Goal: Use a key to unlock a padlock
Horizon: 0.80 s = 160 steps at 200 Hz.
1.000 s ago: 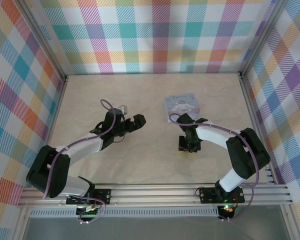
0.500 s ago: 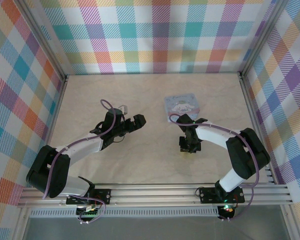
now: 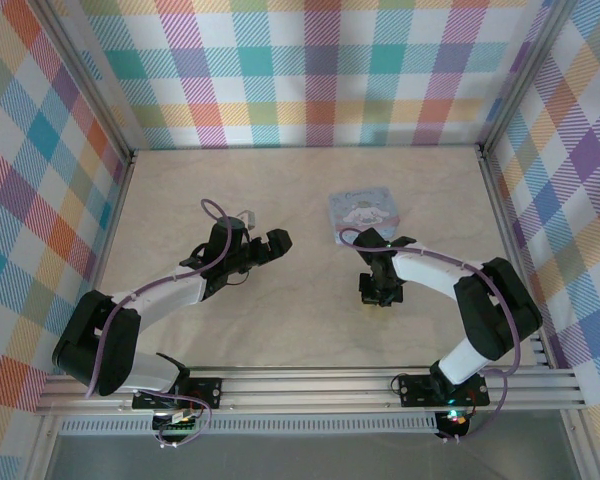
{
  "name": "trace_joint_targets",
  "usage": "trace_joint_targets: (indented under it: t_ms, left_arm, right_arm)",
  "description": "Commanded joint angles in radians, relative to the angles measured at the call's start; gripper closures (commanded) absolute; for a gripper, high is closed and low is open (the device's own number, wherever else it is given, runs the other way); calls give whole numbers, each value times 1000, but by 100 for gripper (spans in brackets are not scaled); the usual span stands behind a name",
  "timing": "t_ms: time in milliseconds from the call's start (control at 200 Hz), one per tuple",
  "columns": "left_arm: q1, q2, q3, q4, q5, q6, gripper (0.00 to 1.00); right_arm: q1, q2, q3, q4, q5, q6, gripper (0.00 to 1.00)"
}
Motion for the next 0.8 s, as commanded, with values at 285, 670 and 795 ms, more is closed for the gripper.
trace_joint_targets:
  t_ms: [285, 670, 795]
  left_arm:
    - [-12, 7, 23, -12, -10, 16, 0]
    - [-12, -2, 26, -23, -12, 18, 0]
    - [-12, -7, 25, -24, -13, 16, 0]
  right_arm:
    - [11, -24, 9, -26, 28, -1, 89]
    - [12, -90, 25, -54, 66, -7, 100]
    - [12, -119, 29, -56, 69, -4, 100]
